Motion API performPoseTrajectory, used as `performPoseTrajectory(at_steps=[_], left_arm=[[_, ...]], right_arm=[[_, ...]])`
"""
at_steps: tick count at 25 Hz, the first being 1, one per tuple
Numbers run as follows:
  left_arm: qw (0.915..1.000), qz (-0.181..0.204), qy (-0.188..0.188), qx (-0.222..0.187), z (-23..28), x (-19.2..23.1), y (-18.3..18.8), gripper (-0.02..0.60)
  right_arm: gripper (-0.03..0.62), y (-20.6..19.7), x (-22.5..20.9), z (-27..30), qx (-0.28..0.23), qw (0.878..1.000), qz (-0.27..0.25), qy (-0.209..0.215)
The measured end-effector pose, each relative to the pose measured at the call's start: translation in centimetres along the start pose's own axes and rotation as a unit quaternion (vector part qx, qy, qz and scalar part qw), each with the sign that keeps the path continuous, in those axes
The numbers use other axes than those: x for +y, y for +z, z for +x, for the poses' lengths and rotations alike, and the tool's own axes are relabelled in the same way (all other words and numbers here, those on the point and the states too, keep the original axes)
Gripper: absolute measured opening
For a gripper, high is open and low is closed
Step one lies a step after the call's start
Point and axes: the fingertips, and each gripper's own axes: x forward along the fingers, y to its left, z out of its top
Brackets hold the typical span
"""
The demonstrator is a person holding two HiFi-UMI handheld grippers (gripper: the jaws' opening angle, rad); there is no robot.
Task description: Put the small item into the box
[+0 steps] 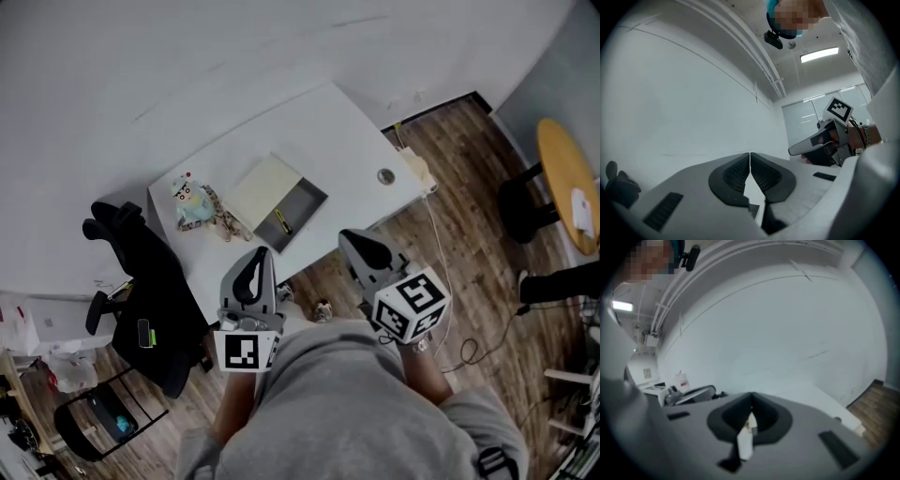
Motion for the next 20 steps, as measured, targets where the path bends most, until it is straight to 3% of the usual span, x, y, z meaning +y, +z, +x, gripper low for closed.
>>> performPoseTrajectory(at_steps=[4,9,15,20], left_arm=[[0.9999,0.005,0.004,-0.014,-0.4,0.0,1.4,0.037],[0.9998,0.009,0.009,-0.017,-0.6,0.0,1.9,0.037],[0.9996,0.017,0.012,-0.017,-0.8,-0.1,1.7,0.037],[0.9994,0.021,0.015,-0.023,-0.9,-0.1,2.0,0.037]], right_arm=[[0.032,0.7,0.9,-0.2,-0.011,1.000,-0.021,0.004],[0.032,1.4,1.3,-0.3,-0.030,1.000,-0.004,0.007],[0.032,2.0,1.8,-0.3,-0.041,0.997,-0.070,-0.006],[0.032,2.0,2.0,0.0,-0.042,0.997,-0.065,0.002]])
